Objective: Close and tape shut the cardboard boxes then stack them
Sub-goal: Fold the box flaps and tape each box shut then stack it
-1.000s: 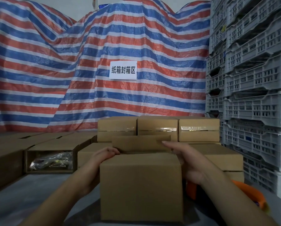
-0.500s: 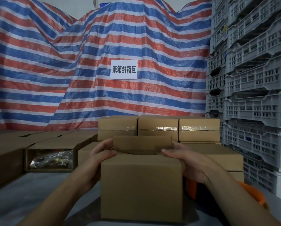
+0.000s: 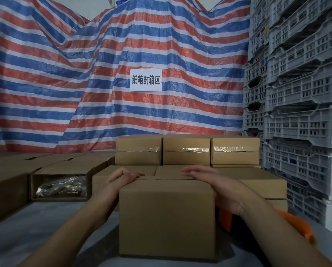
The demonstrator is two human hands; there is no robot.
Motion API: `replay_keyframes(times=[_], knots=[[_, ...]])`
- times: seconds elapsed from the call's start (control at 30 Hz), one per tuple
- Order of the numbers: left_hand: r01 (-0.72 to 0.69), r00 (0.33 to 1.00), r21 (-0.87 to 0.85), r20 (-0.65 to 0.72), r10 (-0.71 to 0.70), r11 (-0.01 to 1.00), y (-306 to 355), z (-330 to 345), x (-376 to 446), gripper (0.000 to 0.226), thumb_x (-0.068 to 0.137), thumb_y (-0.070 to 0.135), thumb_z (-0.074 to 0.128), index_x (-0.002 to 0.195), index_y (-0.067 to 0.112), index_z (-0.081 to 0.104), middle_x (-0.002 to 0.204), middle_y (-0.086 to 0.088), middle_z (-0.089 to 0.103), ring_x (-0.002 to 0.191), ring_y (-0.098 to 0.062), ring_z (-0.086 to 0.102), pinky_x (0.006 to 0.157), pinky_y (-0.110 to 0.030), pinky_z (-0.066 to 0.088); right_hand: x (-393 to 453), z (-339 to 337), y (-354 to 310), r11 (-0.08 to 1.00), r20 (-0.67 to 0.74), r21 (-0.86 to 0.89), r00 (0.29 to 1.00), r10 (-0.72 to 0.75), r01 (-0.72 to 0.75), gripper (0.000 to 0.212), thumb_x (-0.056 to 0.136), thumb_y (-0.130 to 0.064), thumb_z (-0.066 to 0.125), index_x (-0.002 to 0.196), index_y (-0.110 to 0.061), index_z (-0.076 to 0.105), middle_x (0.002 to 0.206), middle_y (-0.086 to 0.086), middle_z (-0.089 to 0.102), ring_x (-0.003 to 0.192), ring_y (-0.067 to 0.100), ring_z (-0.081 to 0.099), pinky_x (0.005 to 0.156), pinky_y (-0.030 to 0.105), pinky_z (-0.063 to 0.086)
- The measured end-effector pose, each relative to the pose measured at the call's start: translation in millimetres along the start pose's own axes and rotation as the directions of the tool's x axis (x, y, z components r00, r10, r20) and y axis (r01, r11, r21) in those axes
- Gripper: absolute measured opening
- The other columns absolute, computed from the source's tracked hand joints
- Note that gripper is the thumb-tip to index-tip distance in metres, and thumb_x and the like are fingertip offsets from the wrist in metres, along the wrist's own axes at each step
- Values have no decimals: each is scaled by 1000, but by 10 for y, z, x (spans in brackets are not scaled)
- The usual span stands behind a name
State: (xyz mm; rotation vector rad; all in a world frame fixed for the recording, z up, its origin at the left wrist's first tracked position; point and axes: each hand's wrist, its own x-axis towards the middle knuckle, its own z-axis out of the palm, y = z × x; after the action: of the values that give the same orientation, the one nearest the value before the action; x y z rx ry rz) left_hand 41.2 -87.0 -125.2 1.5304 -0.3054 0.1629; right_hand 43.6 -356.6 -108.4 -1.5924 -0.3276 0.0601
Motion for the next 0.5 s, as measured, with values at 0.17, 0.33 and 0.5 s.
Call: replay_keyframes(times=[0.17,0.33,0.5], knots=[[14,1000,11,-2,-14,1000,-4,-7,28,13,83,22,59,85,9,63,109,-1,73,108,-28,63,97,-48,46,-15,6,-23,995,-27,-93,1000,16,-19,18,94,-18,66,95,-29,81,98,-4,78,86,13,75,90,39,57],[24,999,360,27,-36,933,218,-43,69,15,97,13,53,94,14,68,116,6,68,103,-17,62,82,-29,48,-23,11,-36,995,-48,-94,998,32,-36,16,94,-20,67,97,-27,81,108,1,76,97,19,72,84,35,58],[-167,984,731,170,61,661,616,216,-41,16,101,33,48,109,39,61,109,11,62,94,-7,60,77,-24,48,-11,26,-34,993,-46,-106,998,38,-43,16,94,-21,67,97,-28,81,109,2,75,101,21,71,82,34,60]])
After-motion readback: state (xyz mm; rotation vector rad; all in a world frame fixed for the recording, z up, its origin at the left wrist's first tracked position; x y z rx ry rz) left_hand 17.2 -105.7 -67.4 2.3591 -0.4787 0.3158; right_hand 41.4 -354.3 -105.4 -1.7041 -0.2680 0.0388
